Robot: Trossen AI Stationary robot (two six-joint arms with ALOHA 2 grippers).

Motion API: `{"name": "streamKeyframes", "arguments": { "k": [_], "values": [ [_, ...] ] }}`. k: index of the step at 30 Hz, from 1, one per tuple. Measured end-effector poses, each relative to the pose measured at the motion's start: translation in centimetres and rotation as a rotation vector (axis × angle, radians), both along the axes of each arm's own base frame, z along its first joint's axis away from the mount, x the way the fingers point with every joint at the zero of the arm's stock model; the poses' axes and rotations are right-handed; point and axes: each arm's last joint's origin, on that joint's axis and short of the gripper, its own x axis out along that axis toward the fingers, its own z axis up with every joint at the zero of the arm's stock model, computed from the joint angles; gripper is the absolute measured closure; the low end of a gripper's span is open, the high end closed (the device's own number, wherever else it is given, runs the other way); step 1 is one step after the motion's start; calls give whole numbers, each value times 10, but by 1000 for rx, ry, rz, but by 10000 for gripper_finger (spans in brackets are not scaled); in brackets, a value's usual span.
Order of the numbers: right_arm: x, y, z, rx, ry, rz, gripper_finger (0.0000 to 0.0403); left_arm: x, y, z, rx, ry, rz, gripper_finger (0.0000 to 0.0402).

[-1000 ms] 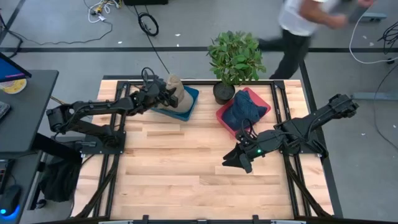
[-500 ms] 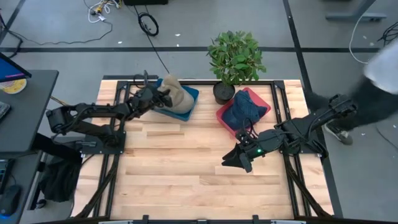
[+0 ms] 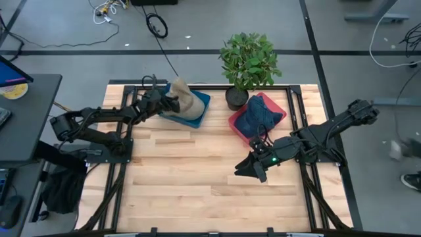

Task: Pick & Place hat
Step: Put the brown cap into the blue bin

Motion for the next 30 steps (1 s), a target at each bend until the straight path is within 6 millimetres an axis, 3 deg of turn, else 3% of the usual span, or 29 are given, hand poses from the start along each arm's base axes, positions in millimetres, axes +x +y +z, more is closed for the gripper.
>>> {"name": "streamKeyframes", "arguments": {
  "k": [6, 14, 23, 30],
  "values": [
    [1, -1, 0, -3, -2, -4, 197, 3, 0, -8, -43, 21, -46, 399],
    [1, -1, 1, 7, -6, -6, 197, -4, 7, -11, -104, -9, 25, 389],
    [1, -1, 1, 9, -11, -6, 197, -9, 12, -12, -194, -69, 51, 333],
    [1, -1, 1, 6, -12, -5, 197, -3, 10, -4, -183, -159, -55, 244]
  ]
}}
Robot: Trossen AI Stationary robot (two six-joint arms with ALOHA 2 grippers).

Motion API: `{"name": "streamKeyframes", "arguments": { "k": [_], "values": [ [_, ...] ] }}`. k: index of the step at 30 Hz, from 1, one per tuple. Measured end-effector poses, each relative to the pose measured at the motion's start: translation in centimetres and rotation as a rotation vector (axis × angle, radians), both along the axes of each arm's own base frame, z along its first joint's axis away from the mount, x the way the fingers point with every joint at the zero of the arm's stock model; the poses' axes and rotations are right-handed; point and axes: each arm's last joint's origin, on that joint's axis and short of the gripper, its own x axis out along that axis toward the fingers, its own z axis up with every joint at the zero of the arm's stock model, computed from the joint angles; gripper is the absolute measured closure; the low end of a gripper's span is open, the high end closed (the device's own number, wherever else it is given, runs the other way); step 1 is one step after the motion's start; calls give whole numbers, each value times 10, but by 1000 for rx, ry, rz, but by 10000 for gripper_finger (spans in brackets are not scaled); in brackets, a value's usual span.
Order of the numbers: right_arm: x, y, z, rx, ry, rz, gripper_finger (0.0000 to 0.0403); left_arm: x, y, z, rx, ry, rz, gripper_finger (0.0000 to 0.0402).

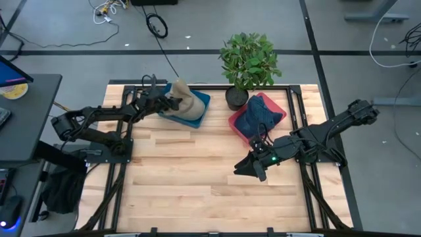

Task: Pick & Place hat
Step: Put the brown cap into the blue bin

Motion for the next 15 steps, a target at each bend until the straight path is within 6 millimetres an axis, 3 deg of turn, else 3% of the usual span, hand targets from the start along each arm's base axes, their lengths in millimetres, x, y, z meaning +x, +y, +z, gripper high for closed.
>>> {"name": "streamKeyframes", "arguments": {
  "k": [7, 15],
  "values": [
    [0, 0, 0, -7, -2, 3, 197, -7, -1, 14, 42, -37, 5, 166],
    [0, 0, 0, -22, -7, 9, 197, -26, -4, 22, 38, 48, 34, 165]
  ]
}}
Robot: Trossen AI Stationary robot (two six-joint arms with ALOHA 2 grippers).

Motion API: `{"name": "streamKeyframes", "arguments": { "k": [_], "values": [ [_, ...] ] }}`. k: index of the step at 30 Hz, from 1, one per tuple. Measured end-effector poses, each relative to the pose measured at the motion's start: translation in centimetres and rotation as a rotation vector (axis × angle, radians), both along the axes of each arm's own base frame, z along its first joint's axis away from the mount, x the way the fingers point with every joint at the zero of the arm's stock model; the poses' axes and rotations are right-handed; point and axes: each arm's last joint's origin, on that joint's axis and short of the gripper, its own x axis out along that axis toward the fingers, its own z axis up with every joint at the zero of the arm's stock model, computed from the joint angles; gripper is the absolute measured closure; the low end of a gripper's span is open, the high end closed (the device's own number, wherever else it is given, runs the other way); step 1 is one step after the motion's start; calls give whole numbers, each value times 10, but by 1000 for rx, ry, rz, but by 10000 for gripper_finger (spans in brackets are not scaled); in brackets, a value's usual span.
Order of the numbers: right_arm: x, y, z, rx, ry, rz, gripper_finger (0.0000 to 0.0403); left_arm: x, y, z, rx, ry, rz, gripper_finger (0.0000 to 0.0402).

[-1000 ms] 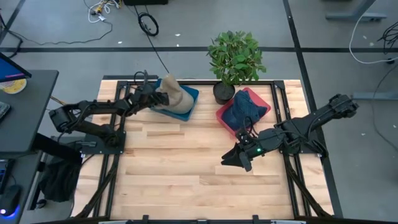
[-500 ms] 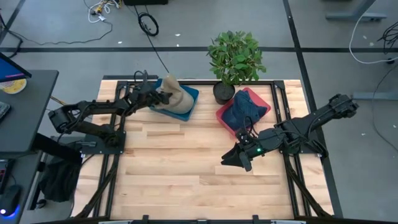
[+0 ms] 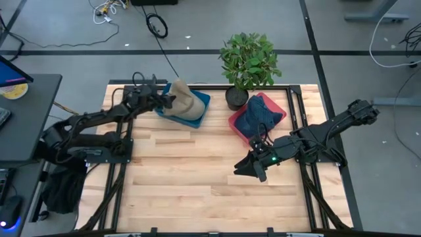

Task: Pick & Place hat
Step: Put the brown cap into the blue bin, then return to Home Position

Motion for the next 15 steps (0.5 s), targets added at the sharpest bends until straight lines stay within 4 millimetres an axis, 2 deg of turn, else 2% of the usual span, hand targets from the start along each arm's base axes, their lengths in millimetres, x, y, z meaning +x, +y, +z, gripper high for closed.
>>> {"name": "streamKeyframes", "arguments": {
  "k": [15],
  "values": [
    [0, 0, 0, -16, -5, 6, 197, -27, -22, 51, 234, -132, 29, 207]
  ]
}}
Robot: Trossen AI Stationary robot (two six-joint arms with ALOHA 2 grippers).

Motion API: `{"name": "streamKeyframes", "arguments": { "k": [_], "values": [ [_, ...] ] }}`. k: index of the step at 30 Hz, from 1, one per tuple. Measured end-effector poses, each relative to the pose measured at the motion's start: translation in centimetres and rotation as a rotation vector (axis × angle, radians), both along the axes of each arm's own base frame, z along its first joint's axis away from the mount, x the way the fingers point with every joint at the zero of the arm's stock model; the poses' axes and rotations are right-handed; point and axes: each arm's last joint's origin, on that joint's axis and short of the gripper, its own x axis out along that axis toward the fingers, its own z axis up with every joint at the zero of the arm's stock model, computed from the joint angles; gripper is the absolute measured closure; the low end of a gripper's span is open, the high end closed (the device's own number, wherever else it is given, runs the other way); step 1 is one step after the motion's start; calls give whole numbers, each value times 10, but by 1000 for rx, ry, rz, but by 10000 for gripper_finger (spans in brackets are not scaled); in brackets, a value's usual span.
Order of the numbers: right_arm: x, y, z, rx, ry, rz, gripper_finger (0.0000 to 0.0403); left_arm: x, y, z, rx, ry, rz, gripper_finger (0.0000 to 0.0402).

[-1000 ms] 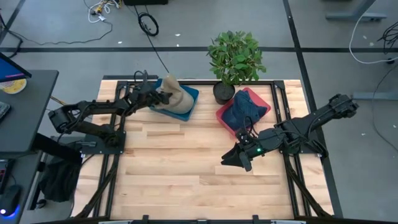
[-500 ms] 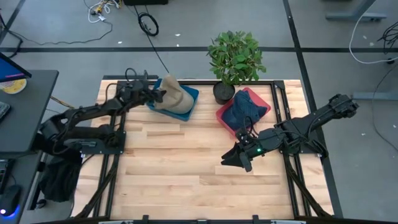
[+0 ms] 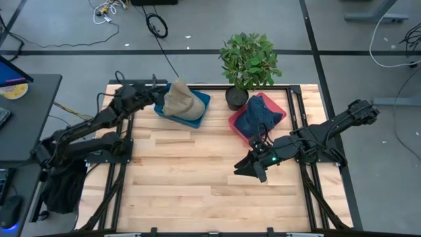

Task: Pick & Place hat
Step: Return to Home Position

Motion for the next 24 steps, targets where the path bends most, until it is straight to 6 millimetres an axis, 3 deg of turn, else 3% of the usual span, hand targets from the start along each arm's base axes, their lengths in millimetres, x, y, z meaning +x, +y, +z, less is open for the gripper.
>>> {"name": "streamKeyframes", "arguments": {
  "k": [6, 13, 24],
  "values": [
    [0, 0, 0, -18, -6, 6, 197, 1, -19, 15, 9, -131, -270, 231],
    [1, -4, 0, -70, -23, -30, 197, 21, -56, 29, 50, -252, -603, 277],
    [4, -10, 0, -80, -24, -51, 197, 34, -121, 44, 248, -349, -935, 394]
  ]
}}
